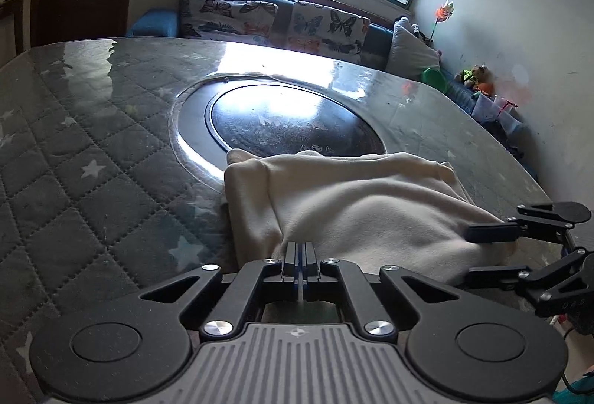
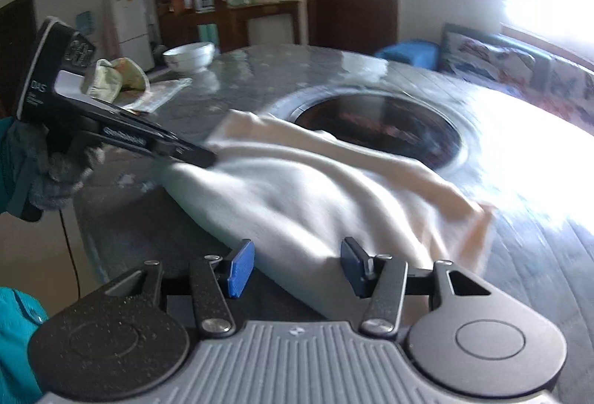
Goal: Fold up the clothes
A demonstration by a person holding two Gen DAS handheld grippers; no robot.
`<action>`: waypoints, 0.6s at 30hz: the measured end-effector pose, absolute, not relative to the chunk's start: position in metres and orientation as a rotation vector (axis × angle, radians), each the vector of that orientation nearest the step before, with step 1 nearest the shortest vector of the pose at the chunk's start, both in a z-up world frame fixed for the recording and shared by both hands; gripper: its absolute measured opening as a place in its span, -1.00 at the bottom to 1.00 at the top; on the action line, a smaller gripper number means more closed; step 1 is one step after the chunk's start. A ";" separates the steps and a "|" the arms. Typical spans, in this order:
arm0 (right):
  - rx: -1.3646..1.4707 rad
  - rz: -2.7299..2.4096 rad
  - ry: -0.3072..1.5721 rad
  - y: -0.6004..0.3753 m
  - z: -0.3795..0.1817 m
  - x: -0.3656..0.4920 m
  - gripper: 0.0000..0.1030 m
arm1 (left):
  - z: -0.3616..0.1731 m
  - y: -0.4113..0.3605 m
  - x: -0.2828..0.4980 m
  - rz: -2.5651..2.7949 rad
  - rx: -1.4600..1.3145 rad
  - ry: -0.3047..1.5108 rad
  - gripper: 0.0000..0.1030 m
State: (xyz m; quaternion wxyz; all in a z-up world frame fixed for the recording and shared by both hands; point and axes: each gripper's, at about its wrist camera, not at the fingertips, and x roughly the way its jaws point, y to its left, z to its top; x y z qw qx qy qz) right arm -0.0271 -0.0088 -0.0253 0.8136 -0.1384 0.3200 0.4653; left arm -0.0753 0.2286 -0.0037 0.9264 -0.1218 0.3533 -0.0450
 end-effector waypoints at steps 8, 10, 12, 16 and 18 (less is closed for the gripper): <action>-0.128 0.969 0.741 -0.054 -0.005 -0.010 -0.02 | 0.012 0.216 -0.073 -0.083 -0.192 0.701 -0.77; -0.079 0.934 0.728 -0.065 0.001 0.001 -0.06 | 0.019 0.208 -0.072 -0.103 -0.181 0.681 -0.77; -0.063 0.890 0.728 -0.071 0.003 0.014 -0.13 | 0.025 0.197 -0.068 -0.148 -0.174 0.663 -0.77; -0.049 0.804 0.769 -0.073 -0.010 0.045 -0.42 | 0.026 0.164 -0.056 -0.263 -0.152 0.656 -0.77; -0.020 0.783 0.801 -0.074 -0.019 0.062 -0.48 | 0.023 0.143 -0.047 -0.321 -0.133 0.664 -0.77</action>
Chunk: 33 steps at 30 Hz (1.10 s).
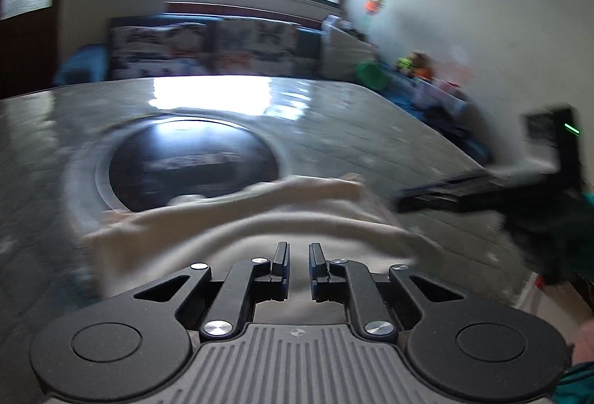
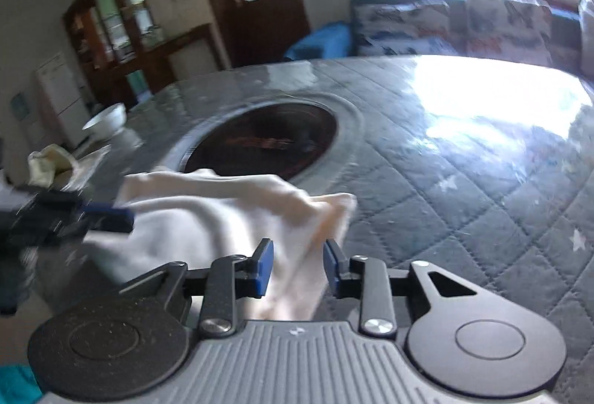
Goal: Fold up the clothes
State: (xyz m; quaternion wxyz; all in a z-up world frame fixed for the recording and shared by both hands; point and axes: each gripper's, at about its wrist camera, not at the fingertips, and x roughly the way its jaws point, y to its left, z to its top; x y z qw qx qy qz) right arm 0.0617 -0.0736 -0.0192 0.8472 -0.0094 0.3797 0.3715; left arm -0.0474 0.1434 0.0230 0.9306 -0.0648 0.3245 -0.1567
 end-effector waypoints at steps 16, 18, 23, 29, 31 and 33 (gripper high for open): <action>0.047 0.820 0.857 -0.058 -0.041 0.091 -0.71 | -0.009 0.055 -0.011 -0.557 -0.021 0.705 -0.68; 0.055 0.823 0.867 -0.057 -0.045 0.094 -0.71 | -0.011 0.051 -0.011 -0.568 -0.008 0.707 -0.57; 0.073 0.818 0.850 -0.056 -0.047 0.094 -0.84 | -0.013 0.050 -0.009 -0.580 -0.011 0.709 -0.48; 0.042 0.797 0.759 -0.055 -0.035 0.086 -0.92 | -0.013 0.049 -0.011 -0.589 -0.014 0.705 -0.42; 0.017 0.782 0.731 -0.052 -0.031 0.084 -0.93 | -0.014 0.048 -0.011 -0.591 -0.016 0.706 -0.41; -0.011 0.763 0.709 -0.049 -0.028 0.084 -0.93 | -0.015 0.048 -0.012 -0.596 -0.014 0.704 -0.40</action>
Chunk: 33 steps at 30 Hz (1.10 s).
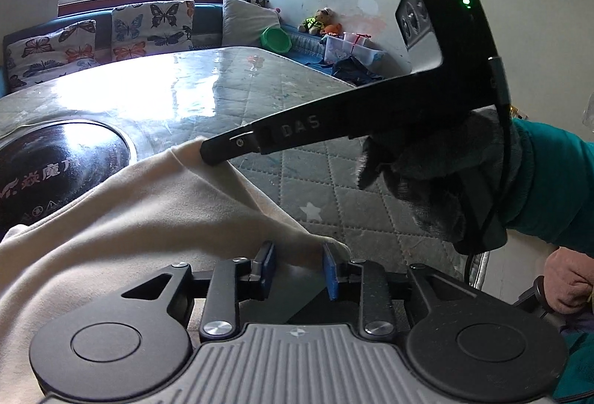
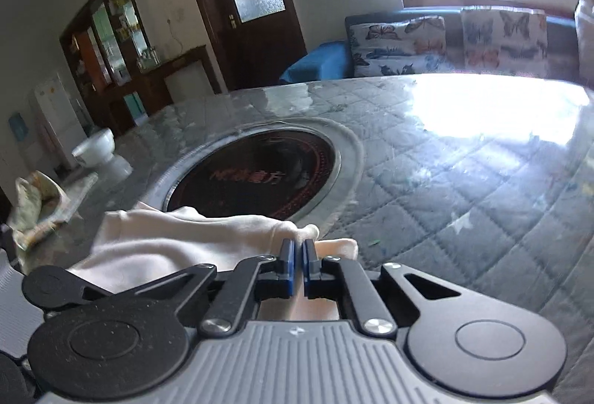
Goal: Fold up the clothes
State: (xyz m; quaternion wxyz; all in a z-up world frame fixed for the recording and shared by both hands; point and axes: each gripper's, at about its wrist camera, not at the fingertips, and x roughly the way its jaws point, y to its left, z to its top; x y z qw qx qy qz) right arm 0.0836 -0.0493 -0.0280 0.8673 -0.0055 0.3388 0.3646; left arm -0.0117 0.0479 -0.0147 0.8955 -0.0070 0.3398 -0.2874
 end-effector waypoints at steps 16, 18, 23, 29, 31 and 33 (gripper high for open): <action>-0.068 0.875 0.729 -0.034 -0.025 0.075 -0.86 | -0.012 0.054 -0.019 -0.601 -0.065 0.690 -0.14; -0.077 0.868 0.753 -0.030 -0.033 0.076 -0.84 | -0.010 0.057 -0.021 -0.596 -0.073 0.685 -0.13; -0.067 0.838 0.761 -0.028 -0.037 0.077 -0.70 | 0.000 0.077 -0.034 -0.539 -0.099 0.664 -0.07; -0.081 0.853 0.739 -0.017 -0.031 0.081 -0.69 | 0.008 0.122 -0.040 -0.365 -0.147 0.647 -0.07; -0.077 0.854 0.741 -0.010 -0.032 0.084 -0.69 | 0.010 0.138 -0.035 -0.304 -0.186 0.649 -0.07; -0.080 0.859 0.742 -0.003 -0.032 0.086 -0.68 | 0.011 0.156 -0.030 -0.253 -0.224 0.648 -0.07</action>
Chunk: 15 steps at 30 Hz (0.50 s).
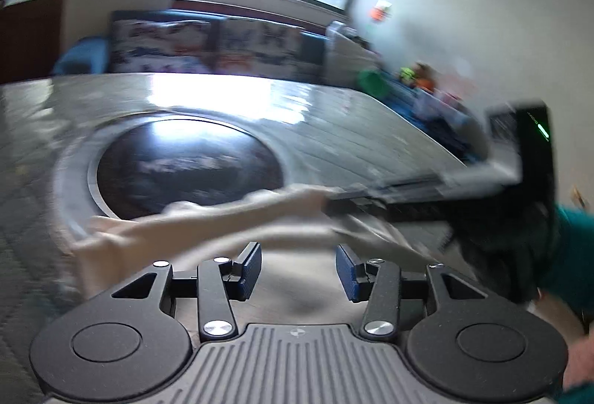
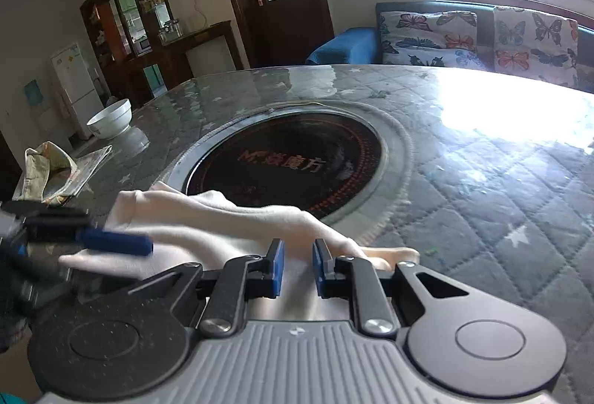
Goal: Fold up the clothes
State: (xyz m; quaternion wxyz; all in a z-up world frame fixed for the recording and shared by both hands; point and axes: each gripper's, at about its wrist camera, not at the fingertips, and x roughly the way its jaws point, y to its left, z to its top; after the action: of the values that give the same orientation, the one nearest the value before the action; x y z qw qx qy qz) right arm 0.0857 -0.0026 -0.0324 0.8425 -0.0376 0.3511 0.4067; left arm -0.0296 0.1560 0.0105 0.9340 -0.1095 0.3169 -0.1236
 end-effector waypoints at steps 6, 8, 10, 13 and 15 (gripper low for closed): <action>-0.131 0.866 0.733 0.022 -0.034 0.087 -0.48 | 0.005 0.184 -0.008 -0.113 -0.262 0.699 -0.07; -0.151 0.859 0.726 0.028 -0.033 0.086 -0.42 | 0.007 0.182 -0.017 -0.131 -0.243 0.688 -0.08; -0.159 0.872 0.717 0.034 -0.031 0.086 -0.38 | 0.010 0.181 -0.026 -0.149 -0.225 0.676 -0.07; -0.175 0.894 0.712 0.042 -0.027 0.086 -0.29 | 0.013 0.171 -0.036 -0.195 -0.160 0.646 -0.07; -0.195 0.911 0.722 0.051 -0.027 0.088 -0.28 | 0.010 0.159 -0.043 -0.236 -0.123 0.637 -0.07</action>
State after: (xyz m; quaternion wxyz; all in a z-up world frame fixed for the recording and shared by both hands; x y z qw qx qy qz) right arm 0.0879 0.0512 -0.0274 0.8313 -0.0921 0.3404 0.4297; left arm -0.0425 0.1588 0.0097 0.9410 -0.0602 0.3124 -0.1155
